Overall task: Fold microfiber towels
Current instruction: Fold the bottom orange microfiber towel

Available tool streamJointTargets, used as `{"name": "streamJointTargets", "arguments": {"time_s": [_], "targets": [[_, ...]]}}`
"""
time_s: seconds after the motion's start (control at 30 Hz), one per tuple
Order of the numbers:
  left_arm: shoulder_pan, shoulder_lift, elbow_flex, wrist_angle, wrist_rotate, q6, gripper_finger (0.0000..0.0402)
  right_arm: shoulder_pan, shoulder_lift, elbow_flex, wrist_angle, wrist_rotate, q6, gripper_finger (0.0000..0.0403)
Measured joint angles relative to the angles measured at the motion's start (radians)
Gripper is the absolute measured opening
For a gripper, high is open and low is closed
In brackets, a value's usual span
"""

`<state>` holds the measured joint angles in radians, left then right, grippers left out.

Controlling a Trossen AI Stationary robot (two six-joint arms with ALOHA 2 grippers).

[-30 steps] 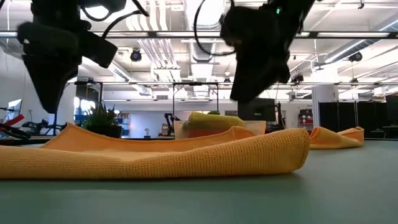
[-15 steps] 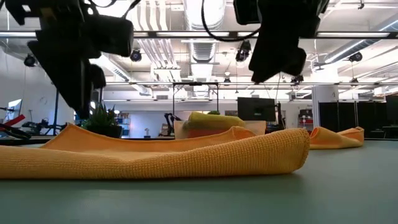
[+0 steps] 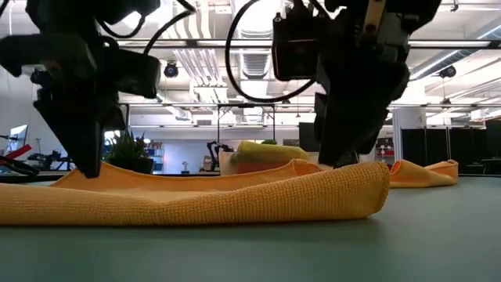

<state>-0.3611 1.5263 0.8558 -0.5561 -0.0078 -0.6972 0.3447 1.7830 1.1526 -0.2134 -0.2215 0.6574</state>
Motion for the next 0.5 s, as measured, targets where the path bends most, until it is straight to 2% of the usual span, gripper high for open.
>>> {"name": "streamJointTargets", "arguments": {"time_s": [0.23, 0.5], "targets": [[0.001, 0.082, 0.001, 0.009, -0.002, 0.0, 0.001, -0.005, 0.046, 0.001, -0.001, -0.04, 0.022, 0.0009], [0.001, 0.097, 0.004, 0.016, 0.016, -0.001, 0.0011, -0.047, 0.056, 0.004, -0.128, 0.033, 0.048, 0.0008]]}}
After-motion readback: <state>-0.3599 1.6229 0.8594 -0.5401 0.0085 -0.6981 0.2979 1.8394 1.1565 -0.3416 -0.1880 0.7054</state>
